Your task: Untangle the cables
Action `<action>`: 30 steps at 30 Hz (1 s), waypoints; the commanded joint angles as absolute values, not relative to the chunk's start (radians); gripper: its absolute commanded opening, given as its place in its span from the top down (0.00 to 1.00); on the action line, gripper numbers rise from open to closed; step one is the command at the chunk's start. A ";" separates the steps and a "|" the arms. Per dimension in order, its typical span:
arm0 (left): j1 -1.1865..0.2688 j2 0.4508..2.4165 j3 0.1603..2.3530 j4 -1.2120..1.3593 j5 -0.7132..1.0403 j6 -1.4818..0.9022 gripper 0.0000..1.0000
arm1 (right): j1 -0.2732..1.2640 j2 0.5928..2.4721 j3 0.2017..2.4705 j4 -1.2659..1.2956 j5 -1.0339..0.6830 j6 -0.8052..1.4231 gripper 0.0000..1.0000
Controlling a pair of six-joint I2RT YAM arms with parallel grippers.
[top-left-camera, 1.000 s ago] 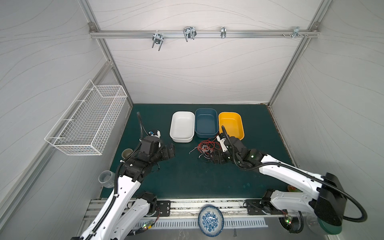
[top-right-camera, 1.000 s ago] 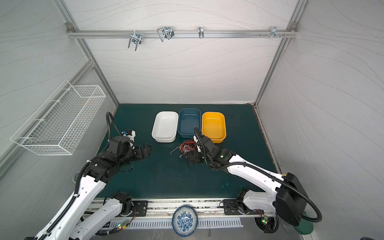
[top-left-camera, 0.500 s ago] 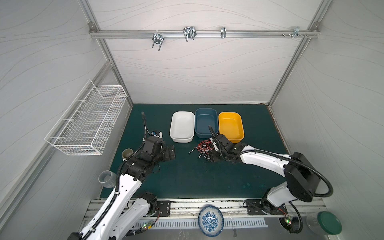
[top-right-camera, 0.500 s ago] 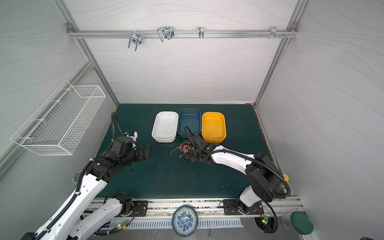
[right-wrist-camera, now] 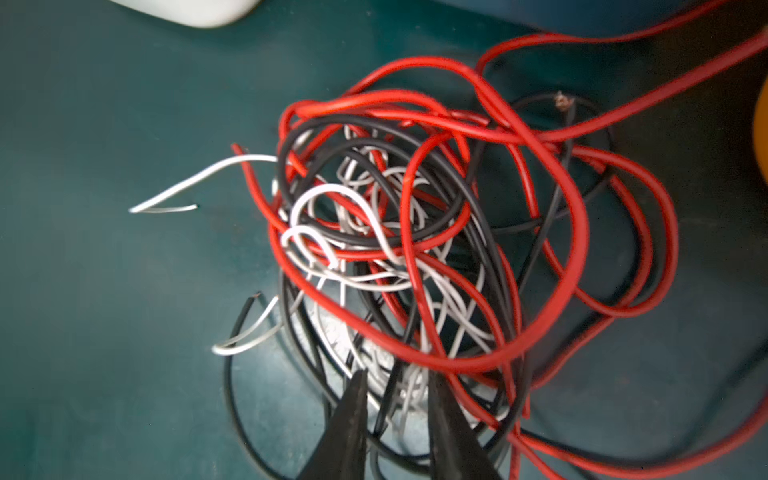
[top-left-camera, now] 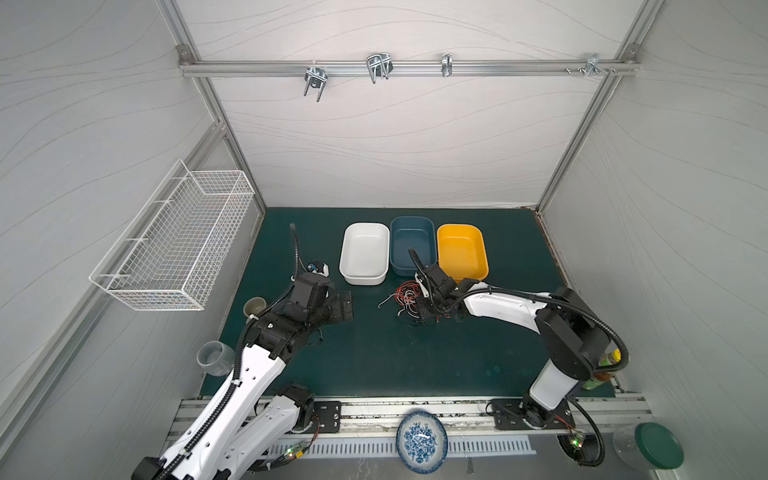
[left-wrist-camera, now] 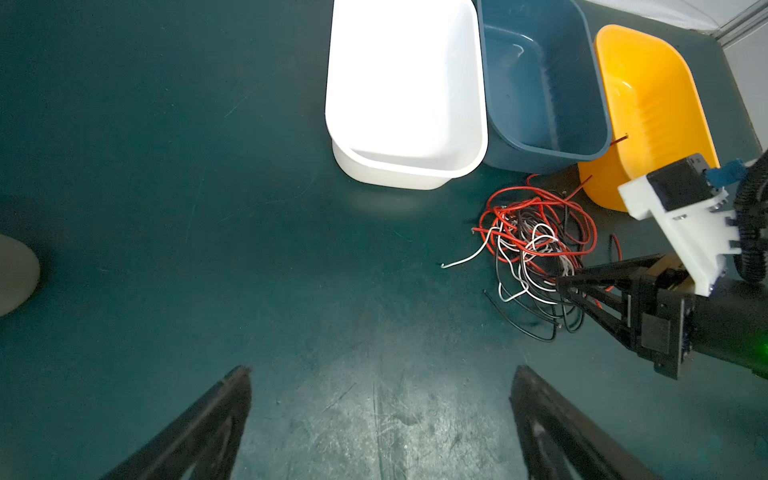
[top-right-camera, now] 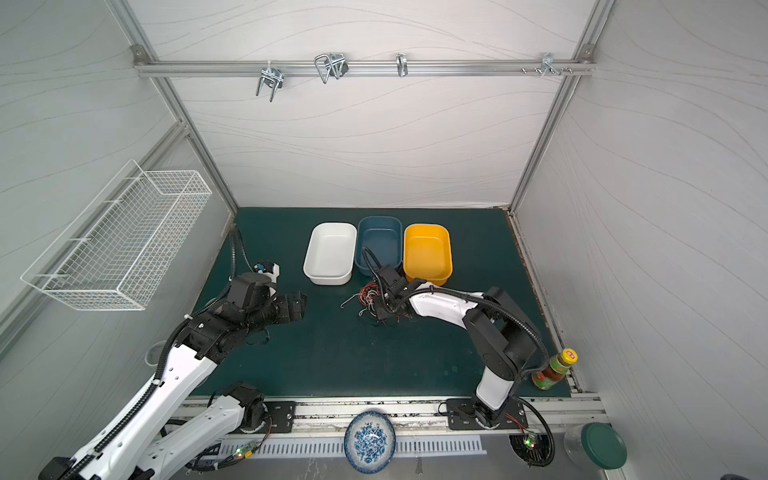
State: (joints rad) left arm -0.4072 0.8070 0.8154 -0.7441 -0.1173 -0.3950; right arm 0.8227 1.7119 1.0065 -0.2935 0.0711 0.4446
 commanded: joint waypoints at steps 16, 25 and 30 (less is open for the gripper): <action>-0.426 0.831 0.817 -0.739 -0.121 -0.377 0.02 | 0.826 1.662 1.011 -0.295 0.035 0.437 1.00; -0.431 0.907 0.848 -0.764 -0.049 -0.387 0.03 | 0.904 1.536 1.020 -0.304 -0.072 0.336 1.00; -0.436 1.006 0.882 -0.775 0.133 -0.470 0.11 | 0.914 1.480 0.998 -0.266 -0.129 0.324 1.00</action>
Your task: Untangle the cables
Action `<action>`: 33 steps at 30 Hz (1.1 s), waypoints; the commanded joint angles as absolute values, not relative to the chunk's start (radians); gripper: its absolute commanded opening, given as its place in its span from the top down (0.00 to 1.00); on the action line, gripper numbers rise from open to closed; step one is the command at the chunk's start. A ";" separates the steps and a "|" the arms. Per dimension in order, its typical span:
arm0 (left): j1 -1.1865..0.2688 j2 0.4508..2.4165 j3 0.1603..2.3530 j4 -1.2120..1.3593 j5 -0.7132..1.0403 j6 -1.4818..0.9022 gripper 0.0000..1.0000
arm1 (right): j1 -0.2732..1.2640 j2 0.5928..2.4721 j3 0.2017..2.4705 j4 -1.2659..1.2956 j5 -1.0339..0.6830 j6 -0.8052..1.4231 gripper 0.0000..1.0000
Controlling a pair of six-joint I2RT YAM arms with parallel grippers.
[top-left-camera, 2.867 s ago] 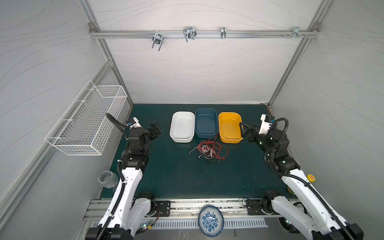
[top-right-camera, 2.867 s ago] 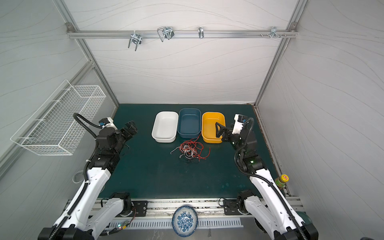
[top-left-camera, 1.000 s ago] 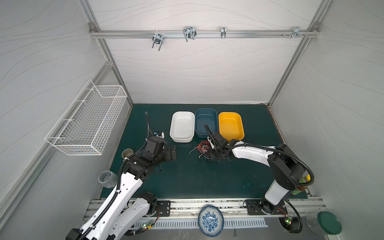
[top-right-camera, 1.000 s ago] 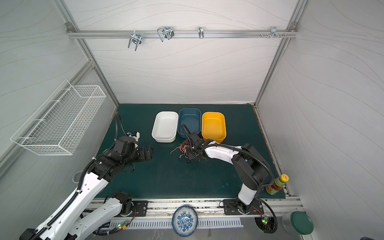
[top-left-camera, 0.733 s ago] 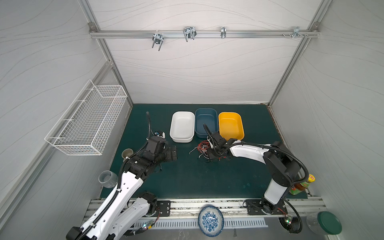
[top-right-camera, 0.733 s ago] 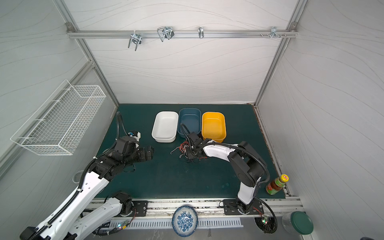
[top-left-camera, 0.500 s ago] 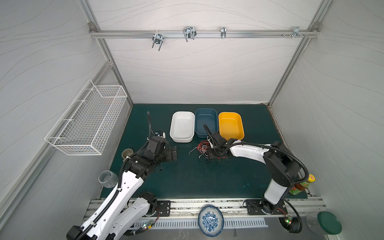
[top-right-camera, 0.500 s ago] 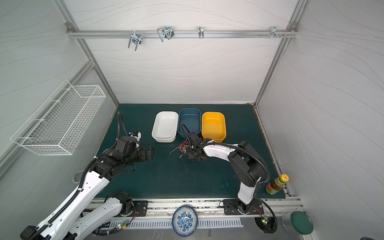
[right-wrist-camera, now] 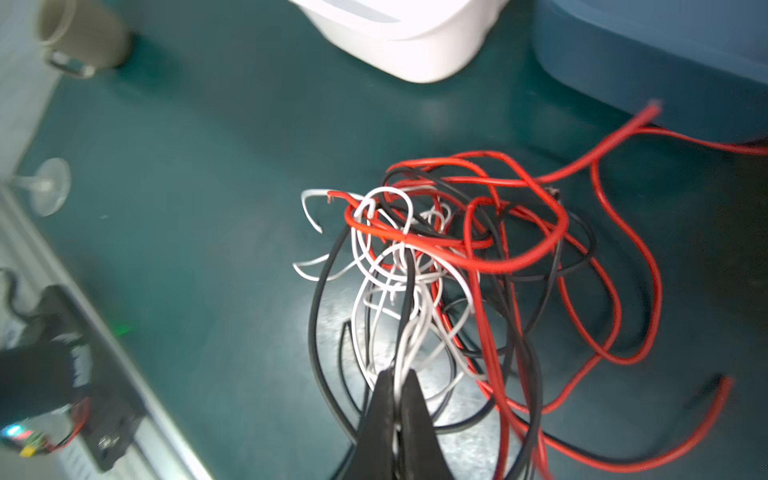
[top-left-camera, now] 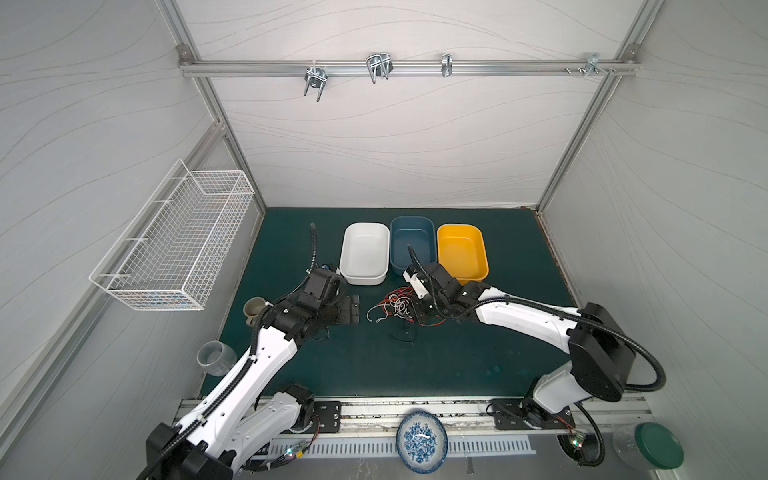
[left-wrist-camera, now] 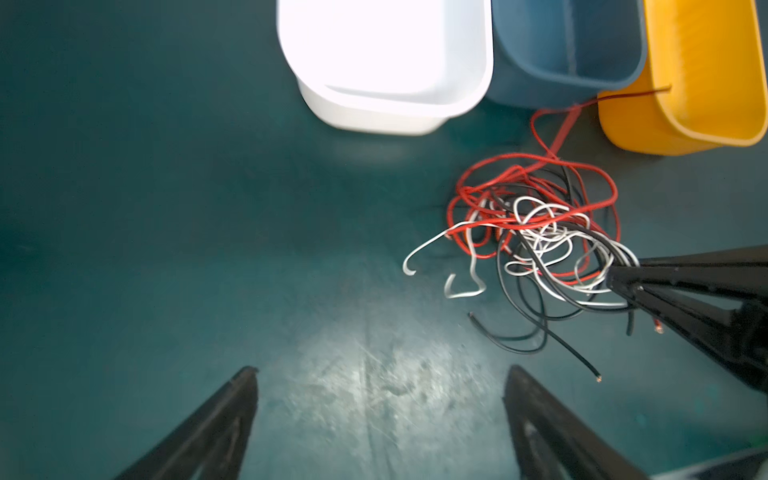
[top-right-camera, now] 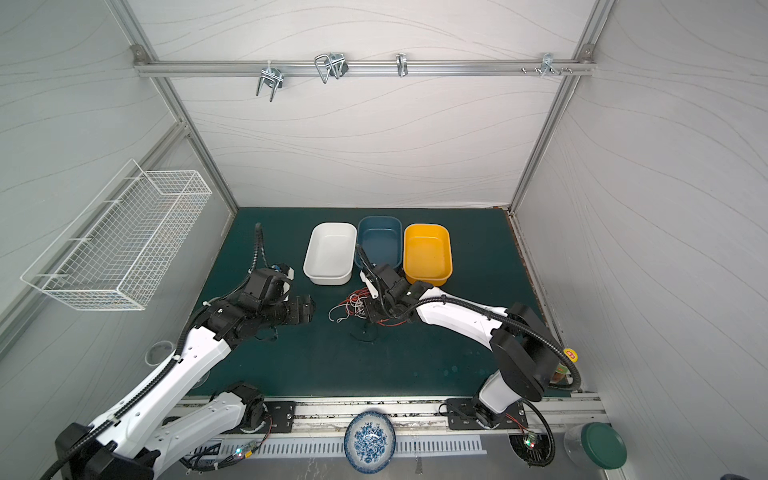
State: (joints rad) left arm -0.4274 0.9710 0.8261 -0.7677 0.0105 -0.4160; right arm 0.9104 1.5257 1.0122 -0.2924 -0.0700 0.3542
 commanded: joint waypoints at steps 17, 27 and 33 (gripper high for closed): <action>-0.601 1.122 0.753 -0.434 0.337 -0.796 0.29 | 0.914 1.440 0.941 -0.176 -0.242 0.337 1.00; -0.611 1.175 0.692 -0.302 0.345 -0.887 0.47 | 0.915 1.423 0.920 -0.164 -0.246 0.342 1.00; -0.614 1.217 0.696 -0.268 0.339 -0.901 0.65 | 0.917 1.413 0.910 -0.158 -0.249 0.349 1.00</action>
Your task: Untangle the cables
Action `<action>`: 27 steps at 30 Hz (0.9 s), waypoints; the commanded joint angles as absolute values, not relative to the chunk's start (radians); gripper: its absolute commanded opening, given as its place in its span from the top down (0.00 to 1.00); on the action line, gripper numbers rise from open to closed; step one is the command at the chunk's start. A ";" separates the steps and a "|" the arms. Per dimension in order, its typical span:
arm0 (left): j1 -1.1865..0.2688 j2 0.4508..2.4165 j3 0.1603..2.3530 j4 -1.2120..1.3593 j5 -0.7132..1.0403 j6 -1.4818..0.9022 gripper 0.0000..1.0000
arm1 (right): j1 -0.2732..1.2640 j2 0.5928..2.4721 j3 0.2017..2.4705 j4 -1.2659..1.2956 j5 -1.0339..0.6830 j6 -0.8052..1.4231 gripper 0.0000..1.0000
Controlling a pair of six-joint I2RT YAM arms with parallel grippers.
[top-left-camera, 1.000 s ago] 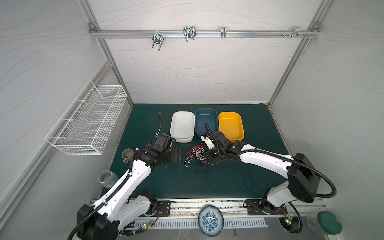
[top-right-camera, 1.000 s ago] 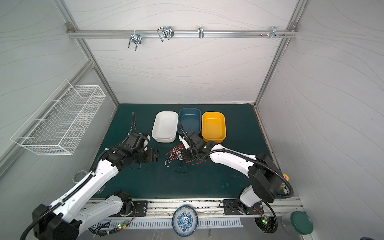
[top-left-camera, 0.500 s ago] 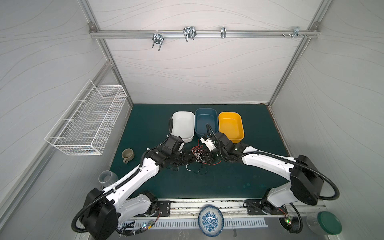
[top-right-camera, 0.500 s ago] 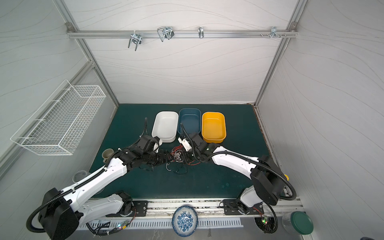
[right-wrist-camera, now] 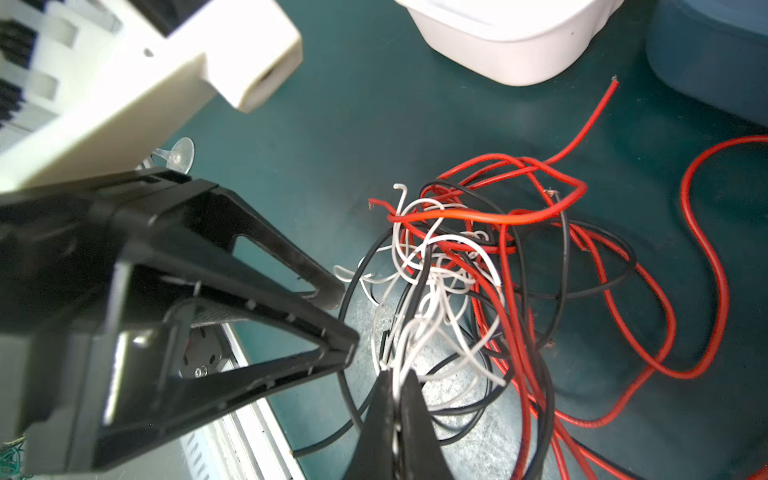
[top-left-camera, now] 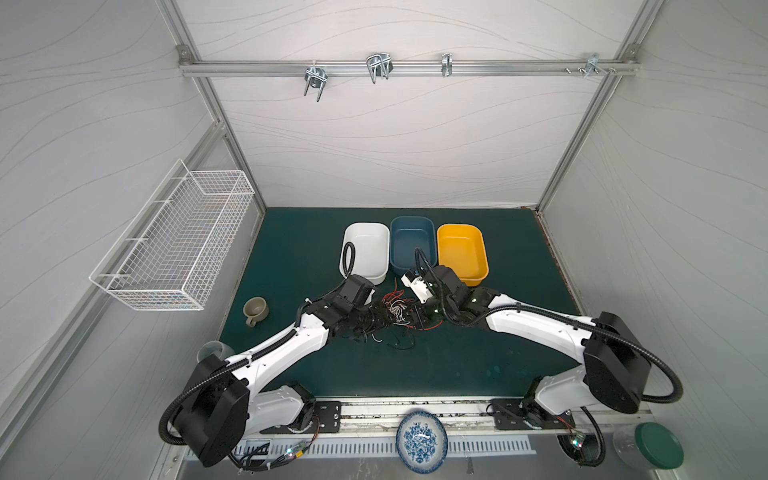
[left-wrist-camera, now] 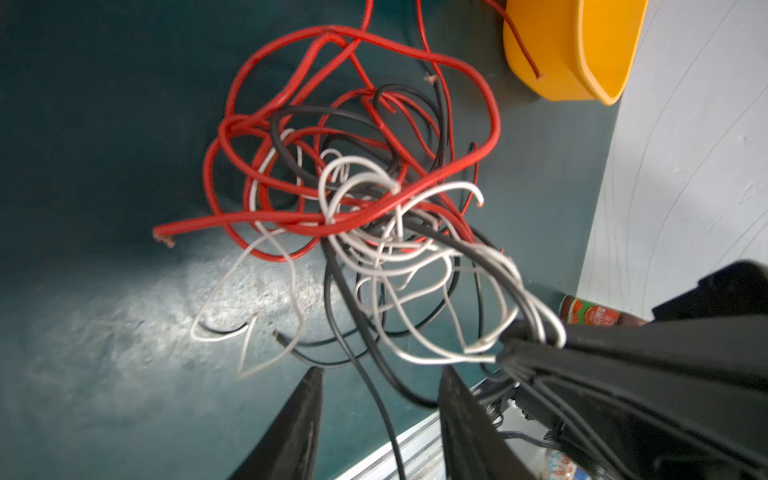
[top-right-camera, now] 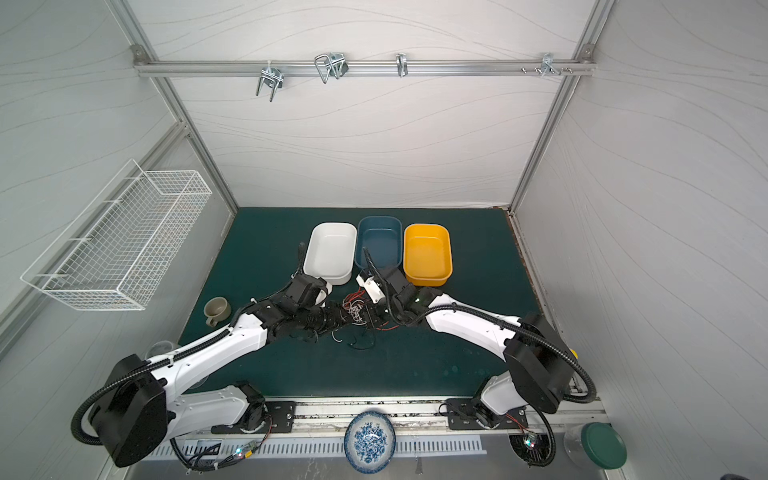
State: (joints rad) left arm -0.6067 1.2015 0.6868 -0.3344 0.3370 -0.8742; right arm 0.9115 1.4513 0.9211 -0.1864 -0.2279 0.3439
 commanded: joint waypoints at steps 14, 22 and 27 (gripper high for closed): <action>-0.614 1.289 0.697 -0.210 0.329 -0.918 0.86 | 0.927 1.420 0.900 -0.156 -0.247 0.352 1.00; -0.615 1.273 0.753 -0.281 0.318 -0.870 1.00 | 0.925 1.421 0.886 -0.190 -0.167 0.350 1.00; -0.615 1.245 0.819 -0.404 0.292 -0.782 1.00 | 0.884 1.429 0.852 -0.224 -0.096 0.374 1.00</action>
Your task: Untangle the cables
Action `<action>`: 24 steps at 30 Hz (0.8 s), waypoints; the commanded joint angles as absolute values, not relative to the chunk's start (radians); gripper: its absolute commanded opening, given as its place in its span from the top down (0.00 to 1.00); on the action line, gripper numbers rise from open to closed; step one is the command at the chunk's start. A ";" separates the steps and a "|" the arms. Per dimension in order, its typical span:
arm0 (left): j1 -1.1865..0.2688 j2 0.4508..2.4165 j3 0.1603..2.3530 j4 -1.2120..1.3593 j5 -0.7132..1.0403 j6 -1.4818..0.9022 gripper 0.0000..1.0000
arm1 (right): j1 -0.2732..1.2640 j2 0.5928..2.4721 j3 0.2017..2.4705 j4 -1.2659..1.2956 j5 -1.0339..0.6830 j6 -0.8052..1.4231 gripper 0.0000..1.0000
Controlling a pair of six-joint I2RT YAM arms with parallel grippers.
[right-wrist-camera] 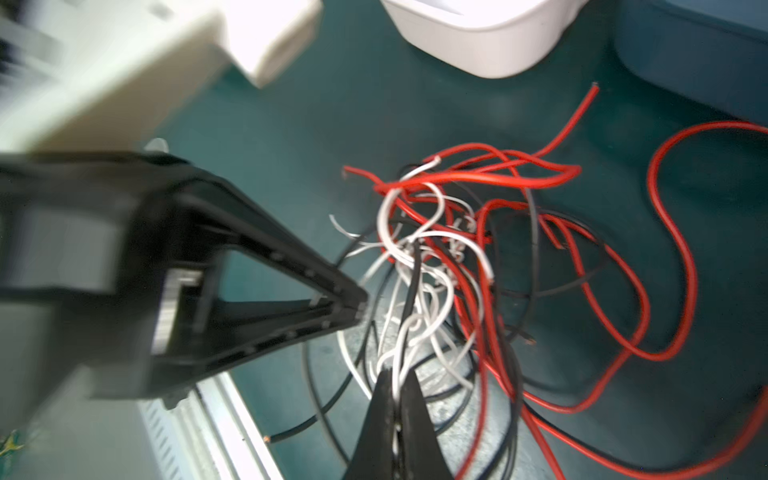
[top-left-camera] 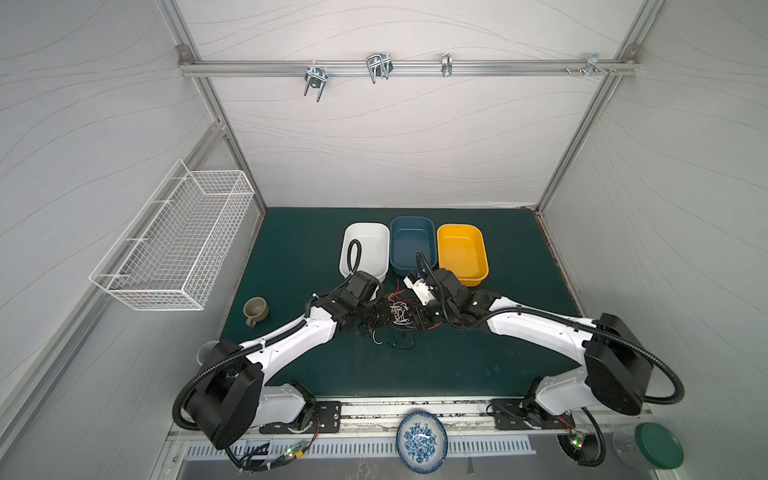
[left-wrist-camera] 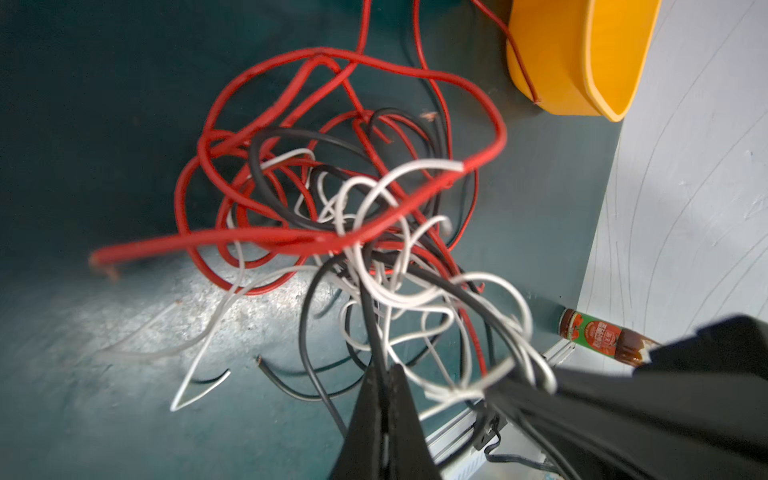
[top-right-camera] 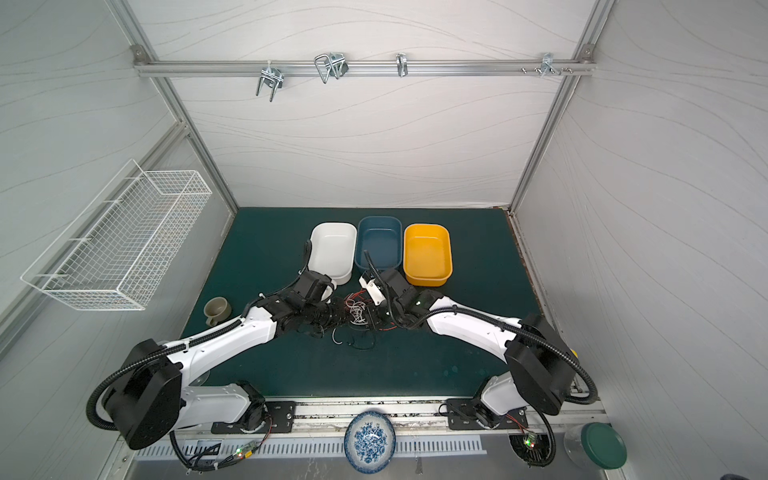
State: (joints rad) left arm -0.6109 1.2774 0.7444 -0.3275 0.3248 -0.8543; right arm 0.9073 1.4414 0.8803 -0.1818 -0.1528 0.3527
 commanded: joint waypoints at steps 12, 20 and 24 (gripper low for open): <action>-0.611 1.292 1.115 -0.773 0.273 -0.478 1.00 | 0.766 1.377 0.712 -0.166 -0.159 0.415 0.87; -0.608 1.318 1.239 -0.853 0.329 -0.374 1.00 | 0.764 1.277 0.688 -0.162 -0.177 0.387 0.60; -0.607 1.301 1.292 -0.873 0.357 -0.366 1.00 | 0.764 1.224 0.683 -0.172 -0.180 0.368 0.48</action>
